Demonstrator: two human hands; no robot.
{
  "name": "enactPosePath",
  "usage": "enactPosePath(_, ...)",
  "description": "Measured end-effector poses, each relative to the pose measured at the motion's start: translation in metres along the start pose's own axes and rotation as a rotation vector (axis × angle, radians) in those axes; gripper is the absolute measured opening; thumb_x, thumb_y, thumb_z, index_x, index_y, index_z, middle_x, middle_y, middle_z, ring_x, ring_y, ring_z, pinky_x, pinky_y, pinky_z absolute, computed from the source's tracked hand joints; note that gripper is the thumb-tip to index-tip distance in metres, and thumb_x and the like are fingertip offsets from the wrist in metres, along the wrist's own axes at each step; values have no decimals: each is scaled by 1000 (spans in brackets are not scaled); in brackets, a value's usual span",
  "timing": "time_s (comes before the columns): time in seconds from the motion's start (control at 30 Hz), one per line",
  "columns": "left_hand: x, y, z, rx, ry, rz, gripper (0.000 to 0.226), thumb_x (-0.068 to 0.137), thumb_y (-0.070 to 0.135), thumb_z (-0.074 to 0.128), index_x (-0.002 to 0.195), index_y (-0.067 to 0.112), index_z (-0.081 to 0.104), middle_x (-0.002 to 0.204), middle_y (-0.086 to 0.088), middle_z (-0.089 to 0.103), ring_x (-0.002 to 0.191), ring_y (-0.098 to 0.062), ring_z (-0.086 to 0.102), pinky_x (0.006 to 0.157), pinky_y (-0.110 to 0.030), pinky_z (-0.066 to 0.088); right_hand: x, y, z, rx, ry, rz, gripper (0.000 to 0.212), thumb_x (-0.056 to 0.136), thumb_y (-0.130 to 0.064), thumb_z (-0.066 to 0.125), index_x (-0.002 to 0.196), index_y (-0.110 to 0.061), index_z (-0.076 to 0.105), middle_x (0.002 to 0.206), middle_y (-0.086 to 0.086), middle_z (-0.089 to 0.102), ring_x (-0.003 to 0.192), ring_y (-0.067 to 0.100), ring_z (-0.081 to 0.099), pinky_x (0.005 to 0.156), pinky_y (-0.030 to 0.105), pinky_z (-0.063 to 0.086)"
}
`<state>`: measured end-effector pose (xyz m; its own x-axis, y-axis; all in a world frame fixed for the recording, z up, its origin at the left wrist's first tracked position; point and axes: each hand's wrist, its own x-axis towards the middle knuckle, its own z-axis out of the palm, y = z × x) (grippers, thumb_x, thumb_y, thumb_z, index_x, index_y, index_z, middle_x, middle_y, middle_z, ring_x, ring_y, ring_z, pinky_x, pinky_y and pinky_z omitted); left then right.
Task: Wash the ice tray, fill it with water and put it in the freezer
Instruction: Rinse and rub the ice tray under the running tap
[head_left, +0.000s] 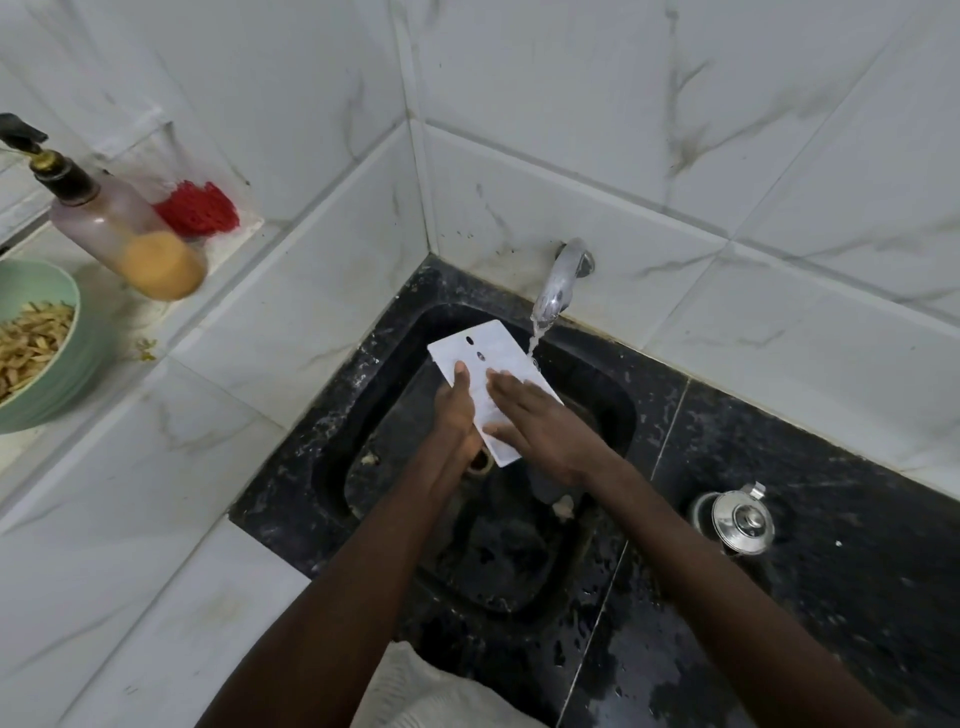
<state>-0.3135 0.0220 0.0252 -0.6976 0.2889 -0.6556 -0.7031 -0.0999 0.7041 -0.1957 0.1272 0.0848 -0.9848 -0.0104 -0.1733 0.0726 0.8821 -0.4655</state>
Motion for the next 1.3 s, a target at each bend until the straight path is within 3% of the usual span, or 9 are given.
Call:
enactPosePath(0.13, 3, 5, 1, 11, 33, -43, 50, 108, 47, 48, 128, 4, 65, 113, -17, 76, 99, -37, 75, 83, -51, 63, -25, 3, 5, -20, -1, -9, 75, 107, -63, 21, 165, -16, 17, 172, -7, 4, 158, 2, -2, 128, 25, -2)
enactPosePath(0.27, -14, -9, 8, -25, -30, 1, 48, 110, 41, 48, 135, 3, 63, 127, -19, 72, 113, -36, 72, 100, -54, 57, -2, 8, 1, -111, -8, 36, 92, 98, -75, 1, 165, -12, 15, 173, 1, 5, 160, 11, -1, 131, 37, 3)
enactPosePath(0.4, -24, -11, 6, -100, -163, 99, 45, 111, 39, 45, 139, 8, 61, 136, -15, 68, 124, -30, 67, 103, -48, 56, 23, 11, -4, -89, -42, 57, 87, 101, -71, 16, 166, -14, 7, 173, 0, -2, 159, 11, -7, 131, 37, 1)
enactPosePath(0.57, 5, 11, -4, -46, 38, -32, 52, 105, 51, 52, 125, 6, 67, 120, -20, 75, 106, -39, 74, 95, -58, 58, 1, 2, 9, -96, 5, -34, 90, 99, -74, 7, 165, -14, 9, 173, -1, -3, 159, 11, -7, 130, 31, -1)
enactPosePath(0.67, 17, 10, -15, -32, 95, 0, 46, 104, 50, 54, 119, 8, 68, 120, -20, 74, 105, -40, 74, 96, -60, 57, -29, 3, 20, -109, -11, -42, 83, 104, -69, 19, 166, -17, 3, 173, -4, -9, 158, 7, -14, 128, 28, -6)
enactPosePath(0.77, 4, 10, -11, -38, 78, 1, 47, 107, 45, 51, 128, 4, 64, 124, -21, 72, 108, -41, 72, 99, -60, 56, -34, 5, 24, -120, -17, -24, 82, 105, -68, 23, 166, -18, 2, 172, -5, -9, 157, 5, -16, 129, 29, -7)
enactPosePath(0.93, -23, 2, 8, 39, -3, -100, 43, 110, 43, 47, 123, 7, 66, 108, -13, 75, 91, -28, 75, 72, -39, 62, -7, 9, 26, -110, 1, 21, 82, 107, -64, 27, 165, -12, 2, 173, 1, -8, 159, 12, -11, 131, 36, 1)
enactPosePath(1.17, 7, 8, -13, -83, 149, -21, 45, 104, 47, 57, 117, 5, 68, 122, -24, 72, 104, -41, 73, 91, -59, 59, -48, 12, 31, -78, 16, -36, 81, 104, -69, 28, 166, -23, 3, 173, -10, -8, 156, 1, -14, 126, 24, -8)
enactPosePath(1.3, -9, 21, -6, -283, 156, -17, 30, 108, 25, 53, 132, 8, 60, 126, -19, 72, 111, -40, 70, 96, -58, 56, -58, 30, 39, 201, 63, 140, 69, 106, -63, 33, 165, -28, 20, 171, -14, 13, 157, -3, 4, 128, 25, 4)
